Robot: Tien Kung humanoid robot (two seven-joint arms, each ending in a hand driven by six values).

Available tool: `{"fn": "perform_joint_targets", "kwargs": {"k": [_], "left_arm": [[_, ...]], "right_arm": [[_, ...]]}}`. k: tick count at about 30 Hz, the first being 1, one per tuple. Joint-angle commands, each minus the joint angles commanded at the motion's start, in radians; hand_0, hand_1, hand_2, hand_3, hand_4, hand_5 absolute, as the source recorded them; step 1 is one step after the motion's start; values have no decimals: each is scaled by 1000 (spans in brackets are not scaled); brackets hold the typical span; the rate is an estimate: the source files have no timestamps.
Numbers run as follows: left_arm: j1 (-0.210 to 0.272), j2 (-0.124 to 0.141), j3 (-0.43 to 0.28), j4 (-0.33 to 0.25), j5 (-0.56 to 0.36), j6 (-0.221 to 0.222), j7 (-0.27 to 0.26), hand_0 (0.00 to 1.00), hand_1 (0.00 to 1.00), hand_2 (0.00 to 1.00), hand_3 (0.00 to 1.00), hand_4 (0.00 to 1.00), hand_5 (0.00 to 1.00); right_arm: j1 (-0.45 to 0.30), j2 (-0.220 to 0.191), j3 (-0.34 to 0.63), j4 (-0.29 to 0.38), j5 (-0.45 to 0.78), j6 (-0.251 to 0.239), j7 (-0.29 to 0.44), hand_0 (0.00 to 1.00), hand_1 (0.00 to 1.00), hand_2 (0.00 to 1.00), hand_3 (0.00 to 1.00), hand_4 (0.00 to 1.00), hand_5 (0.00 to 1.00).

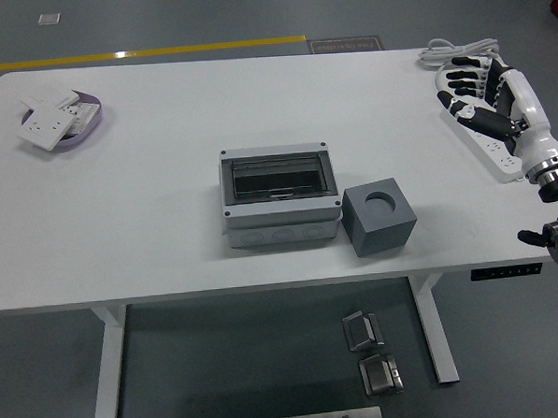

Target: Pick up the cylinder from the cube,place it in the box,flap close box

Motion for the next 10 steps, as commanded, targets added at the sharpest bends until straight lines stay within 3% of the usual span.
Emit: {"fn": "perform_joint_targets", "kwargs": {"k": [10], "left_arm": [[3, -6, 19, 0, -11, 0, -2, 588, 629, 611, 615, 653, 180]], "right_arm": [[35, 17, -61, -7, 18, 4, 5, 702, 674, 673, 708, 785, 213]]}}
